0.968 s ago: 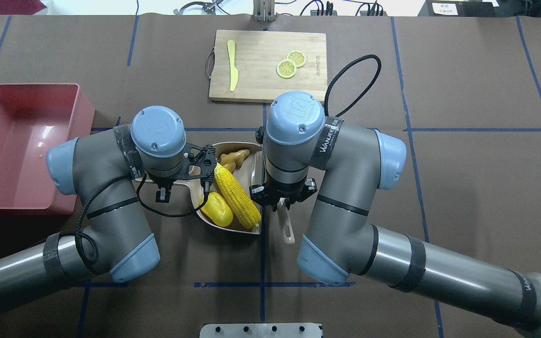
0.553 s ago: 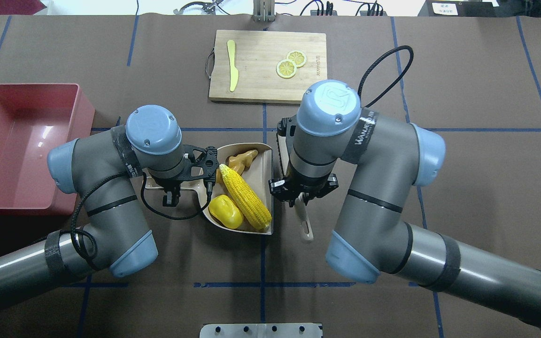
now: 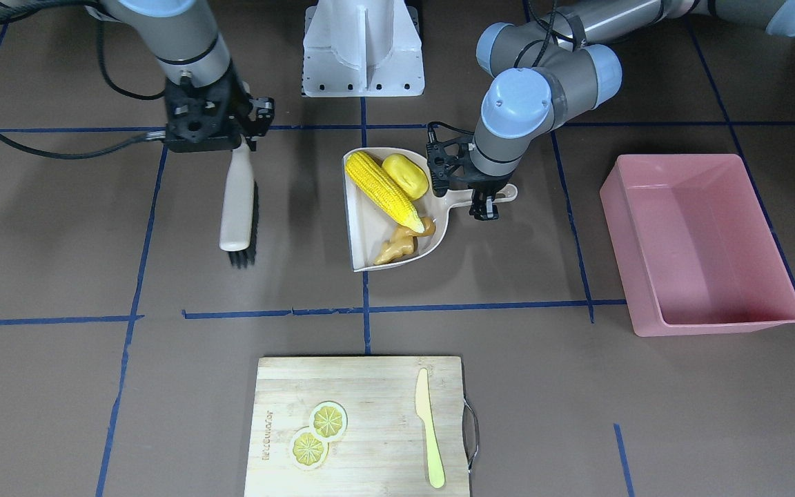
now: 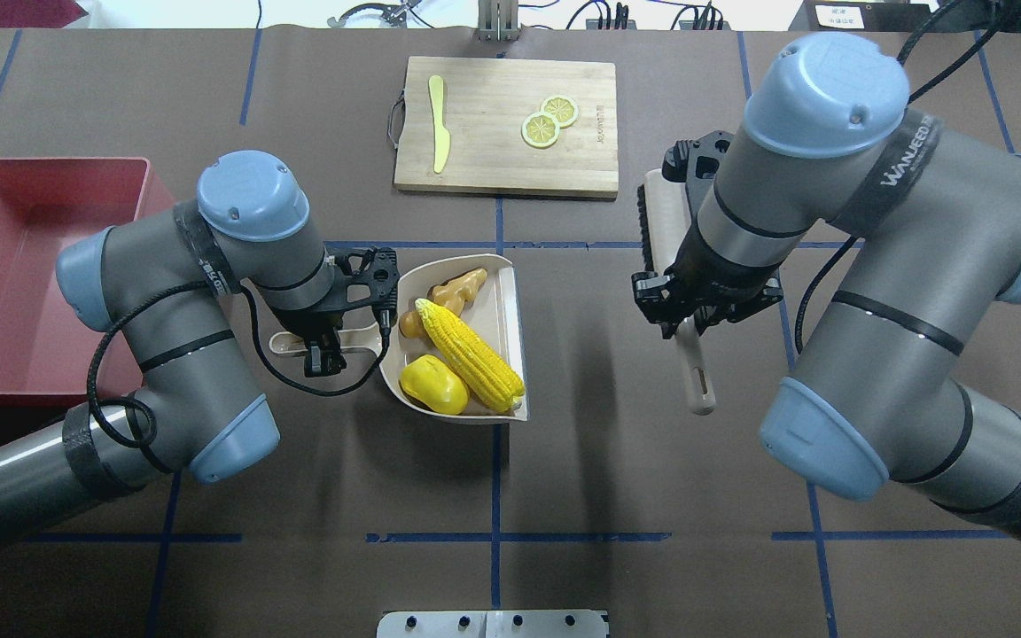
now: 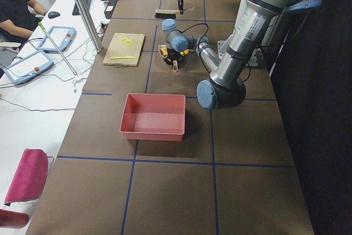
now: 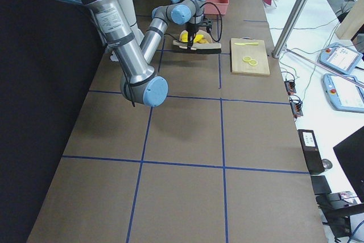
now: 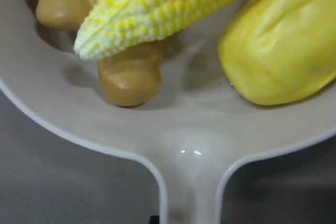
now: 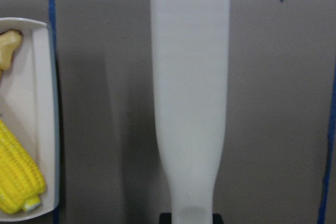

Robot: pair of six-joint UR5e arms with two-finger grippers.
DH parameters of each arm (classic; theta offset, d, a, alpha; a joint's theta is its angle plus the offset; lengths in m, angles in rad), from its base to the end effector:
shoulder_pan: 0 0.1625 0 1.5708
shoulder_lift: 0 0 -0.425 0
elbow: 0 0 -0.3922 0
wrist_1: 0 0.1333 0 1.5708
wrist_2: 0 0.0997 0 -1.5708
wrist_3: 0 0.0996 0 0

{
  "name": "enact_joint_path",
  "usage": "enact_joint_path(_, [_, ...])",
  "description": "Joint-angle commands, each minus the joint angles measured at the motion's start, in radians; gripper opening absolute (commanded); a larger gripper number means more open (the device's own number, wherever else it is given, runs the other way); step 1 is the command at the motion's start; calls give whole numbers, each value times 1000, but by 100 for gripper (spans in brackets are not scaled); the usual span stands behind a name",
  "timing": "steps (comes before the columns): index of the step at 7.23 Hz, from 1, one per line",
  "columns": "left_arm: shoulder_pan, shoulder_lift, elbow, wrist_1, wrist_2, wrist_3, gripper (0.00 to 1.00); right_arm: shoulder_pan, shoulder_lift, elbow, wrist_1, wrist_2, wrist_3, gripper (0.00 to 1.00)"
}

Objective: Sweep and dump trash into bin
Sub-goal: 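Lift the loaded dustpan with the left gripper while the right gripper withdraws the brush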

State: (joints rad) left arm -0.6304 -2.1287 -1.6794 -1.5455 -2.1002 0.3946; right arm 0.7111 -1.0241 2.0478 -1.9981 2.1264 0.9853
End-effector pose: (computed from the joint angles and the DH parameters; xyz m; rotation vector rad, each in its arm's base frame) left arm 0.4879 -0.4588 0.2898 0.5097 0.7241 1.4249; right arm -0.3678 -0.4234 0.2046 -0.0787 -0.7875 -0.0467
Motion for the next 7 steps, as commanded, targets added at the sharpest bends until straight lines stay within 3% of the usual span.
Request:
enact_joint_path(1, [-61,1,-16,-1,-72,-3,0,60,-71,63,-74,1,-119,0])
enact_joint_path(3, [-86,38,-95,2,-73,-55,0,97,-240,156,-50,-6,-154,0])
enact_joint_path(7, [-259,142,-270,30,-217,-77,2,215,-587,170,275,27,-293,0])
